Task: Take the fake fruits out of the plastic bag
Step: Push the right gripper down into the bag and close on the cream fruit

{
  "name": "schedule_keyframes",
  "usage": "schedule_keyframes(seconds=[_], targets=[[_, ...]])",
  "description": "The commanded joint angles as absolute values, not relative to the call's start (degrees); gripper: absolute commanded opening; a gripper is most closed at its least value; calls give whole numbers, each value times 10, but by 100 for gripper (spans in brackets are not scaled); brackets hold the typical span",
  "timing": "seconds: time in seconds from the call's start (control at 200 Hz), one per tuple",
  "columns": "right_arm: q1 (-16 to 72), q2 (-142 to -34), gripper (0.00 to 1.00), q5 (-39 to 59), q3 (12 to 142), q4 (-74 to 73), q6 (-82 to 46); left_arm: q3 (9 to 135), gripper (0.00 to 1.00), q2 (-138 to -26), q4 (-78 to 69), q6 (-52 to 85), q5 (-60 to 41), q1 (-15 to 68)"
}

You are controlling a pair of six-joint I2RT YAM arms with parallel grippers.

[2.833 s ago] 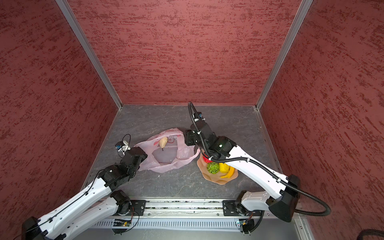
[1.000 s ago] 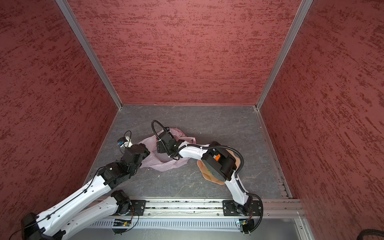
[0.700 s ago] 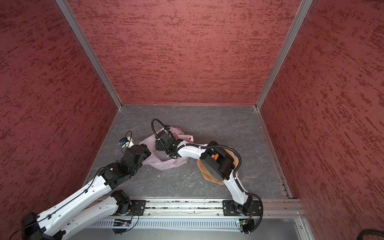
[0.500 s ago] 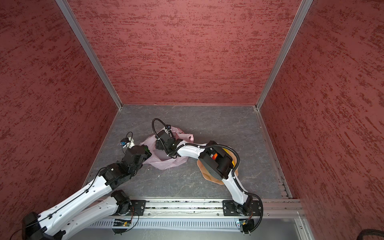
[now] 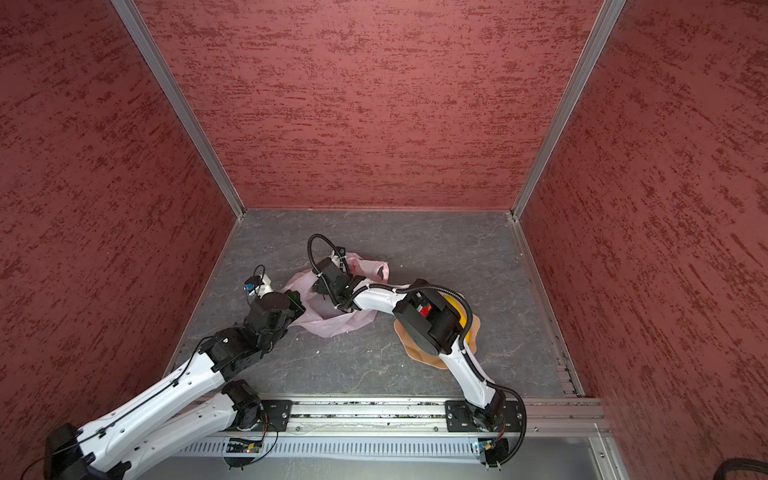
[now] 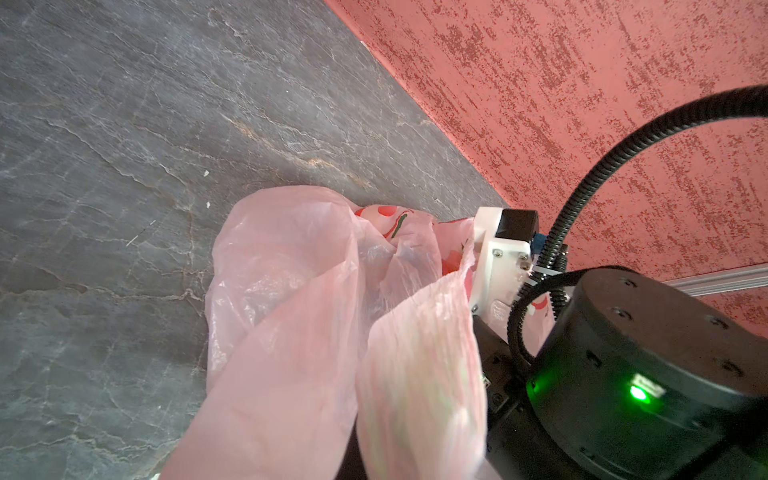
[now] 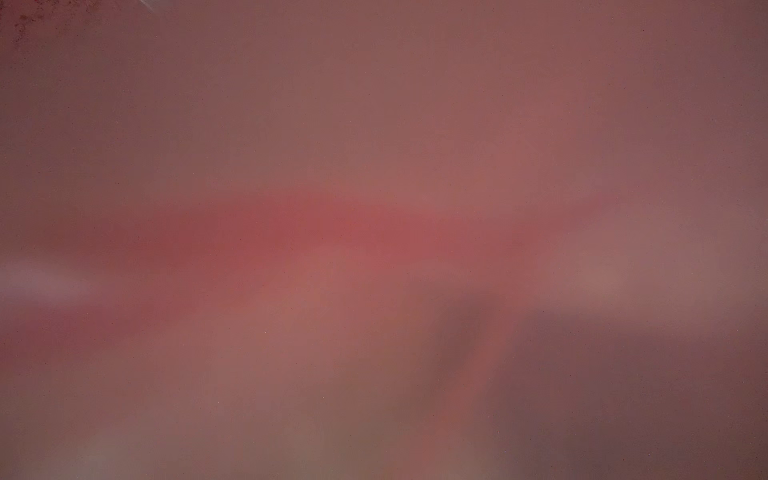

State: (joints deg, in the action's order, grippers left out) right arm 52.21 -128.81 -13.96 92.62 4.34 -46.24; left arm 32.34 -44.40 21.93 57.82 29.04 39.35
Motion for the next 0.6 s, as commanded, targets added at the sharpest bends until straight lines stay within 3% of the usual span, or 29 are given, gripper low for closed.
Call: schedule_keyframes(seconds=[0.0,0.281,0.591], targets=[[516,-1304,81,-141,948,17,-481,321,0,-440,207,562,284,398],[512,-1321,80,-136,965,23,-491,320,0,-439,202,557,281,400],[508,-1331,70,-132,973,23,-495,325,0,-438,208,552,279,399]])
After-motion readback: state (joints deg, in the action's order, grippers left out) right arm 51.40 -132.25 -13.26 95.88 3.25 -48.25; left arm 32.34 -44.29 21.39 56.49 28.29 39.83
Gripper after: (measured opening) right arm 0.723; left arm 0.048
